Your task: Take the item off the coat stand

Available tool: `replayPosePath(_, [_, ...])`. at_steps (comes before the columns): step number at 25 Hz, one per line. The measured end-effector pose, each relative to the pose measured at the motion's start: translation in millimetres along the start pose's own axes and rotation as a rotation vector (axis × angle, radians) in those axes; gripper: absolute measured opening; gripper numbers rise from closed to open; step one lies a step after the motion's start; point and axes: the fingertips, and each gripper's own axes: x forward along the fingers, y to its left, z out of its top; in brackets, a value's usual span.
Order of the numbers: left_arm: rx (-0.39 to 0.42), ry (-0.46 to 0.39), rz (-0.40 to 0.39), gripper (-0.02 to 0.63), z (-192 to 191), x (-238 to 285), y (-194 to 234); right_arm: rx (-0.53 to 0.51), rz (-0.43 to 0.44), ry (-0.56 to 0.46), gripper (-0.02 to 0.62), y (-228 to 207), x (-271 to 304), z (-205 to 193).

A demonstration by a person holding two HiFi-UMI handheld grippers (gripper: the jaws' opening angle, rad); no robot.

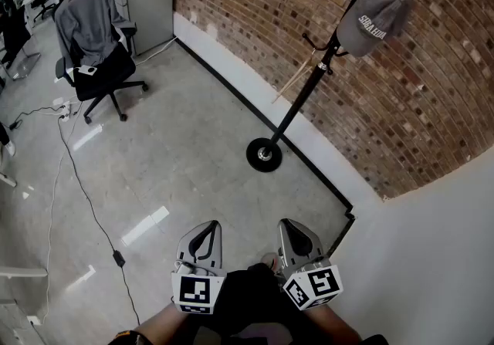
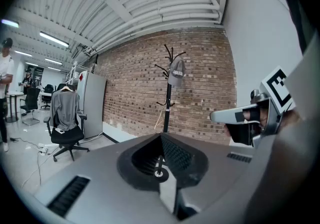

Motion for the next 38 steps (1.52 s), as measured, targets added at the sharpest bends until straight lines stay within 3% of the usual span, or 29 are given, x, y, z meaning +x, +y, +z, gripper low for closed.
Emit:
replayPosePath(6, [-0.023,0.007,0.013,0.032,7.8,18.8,21.0,0.013,-0.021,0.003,0.015,-14.5,24.3,15.0])
replayPosePath(12, [-0.001,0.01,-0.004,0.031,20.8,68.4,22.1,0.044,-0.024,-0.009,0.014,-55.3,58.9,22.6])
replayPosePath(18, [0.055,0.023,0.007,0.032,54.2,143.2,20.3,0.1,0.016,-0.072,0.015,-122.6,112.1,55.2])
replayPosePath(23, [0.085,-0.029,0.004,0.032,94.6,218.4,-0.5,0.139,0.065,-0.158,0.015,-187.4,146.7,93.6])
replayPosePath(29, [0.108,-0.096,-0.024,0.032,143.8,303.7,-42.4,0.19,0.226,-0.276,0.015,-254.0,175.1,139.5])
replayPosePath(38, [0.128,-0.123,0.017,0.032,174.1,367.9,-70.5,0.286,0.466,-0.452,0.02,-322.6,200.7,196.4])
